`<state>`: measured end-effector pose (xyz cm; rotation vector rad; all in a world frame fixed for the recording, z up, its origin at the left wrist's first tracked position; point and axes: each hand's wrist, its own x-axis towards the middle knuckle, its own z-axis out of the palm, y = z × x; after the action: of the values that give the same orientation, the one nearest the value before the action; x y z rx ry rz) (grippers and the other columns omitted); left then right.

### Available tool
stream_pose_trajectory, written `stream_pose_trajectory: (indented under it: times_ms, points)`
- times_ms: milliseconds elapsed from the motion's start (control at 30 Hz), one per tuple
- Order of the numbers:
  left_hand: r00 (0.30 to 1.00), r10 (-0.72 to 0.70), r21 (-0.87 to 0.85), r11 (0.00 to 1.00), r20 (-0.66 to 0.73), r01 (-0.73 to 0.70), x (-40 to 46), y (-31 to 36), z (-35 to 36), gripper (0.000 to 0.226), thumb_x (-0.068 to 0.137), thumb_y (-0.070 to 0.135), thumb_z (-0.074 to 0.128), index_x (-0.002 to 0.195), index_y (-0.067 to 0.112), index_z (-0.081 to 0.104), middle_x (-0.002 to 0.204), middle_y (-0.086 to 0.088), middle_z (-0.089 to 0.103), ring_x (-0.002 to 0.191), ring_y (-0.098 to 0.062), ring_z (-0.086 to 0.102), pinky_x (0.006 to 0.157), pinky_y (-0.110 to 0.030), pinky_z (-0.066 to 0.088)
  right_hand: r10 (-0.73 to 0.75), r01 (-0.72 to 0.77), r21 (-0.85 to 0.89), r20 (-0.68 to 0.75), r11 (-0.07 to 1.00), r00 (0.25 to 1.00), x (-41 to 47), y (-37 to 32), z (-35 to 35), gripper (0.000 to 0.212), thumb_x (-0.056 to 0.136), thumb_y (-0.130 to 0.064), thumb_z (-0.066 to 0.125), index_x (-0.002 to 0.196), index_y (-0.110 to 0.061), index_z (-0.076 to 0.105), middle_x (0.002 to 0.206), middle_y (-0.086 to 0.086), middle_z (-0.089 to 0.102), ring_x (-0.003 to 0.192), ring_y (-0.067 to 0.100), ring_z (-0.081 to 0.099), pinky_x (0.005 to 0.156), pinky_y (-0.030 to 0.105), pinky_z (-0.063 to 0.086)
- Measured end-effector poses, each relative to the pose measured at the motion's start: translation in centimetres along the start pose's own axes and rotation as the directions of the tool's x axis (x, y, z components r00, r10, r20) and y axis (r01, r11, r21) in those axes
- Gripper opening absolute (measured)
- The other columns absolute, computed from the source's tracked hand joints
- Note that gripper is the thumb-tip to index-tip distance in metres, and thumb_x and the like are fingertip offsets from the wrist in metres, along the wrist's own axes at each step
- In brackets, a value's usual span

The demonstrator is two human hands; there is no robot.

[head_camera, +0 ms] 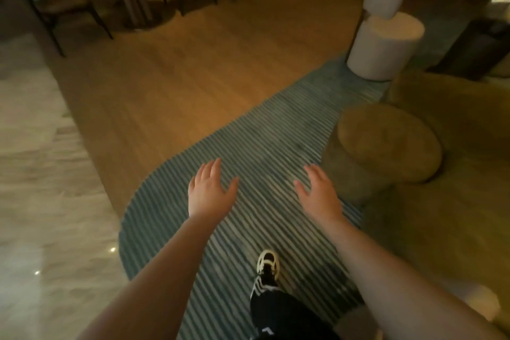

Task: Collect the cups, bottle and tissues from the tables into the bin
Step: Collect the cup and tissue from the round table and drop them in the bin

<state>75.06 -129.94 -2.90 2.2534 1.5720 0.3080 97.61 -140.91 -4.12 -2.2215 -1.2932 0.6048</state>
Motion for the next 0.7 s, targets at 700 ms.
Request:
stream_pose_trajectory:
  times_ms: [700]
  points:
    - [0.994, 0.1, 0.027, 0.995, 0.032, -0.101, 60.0, 10.4, 3.4, 0.07, 0.091, 0.057, 0.036, 0.148, 0.017, 0.027, 0.152, -0.005, 0.031, 0.141, -0.02, 0.022, 0.113, -0.044, 0.019, 0.116, -0.12, -0.083, -0.049, 0.989, 0.992, 57.3, -1.7, -8.8, 0.057, 0.097, -0.043, 0.041, 0.146, -0.014, 0.03, 0.156, 0.004, 0.022, 0.143, 0.022, 0.021, 0.114, 0.04, 0.028]
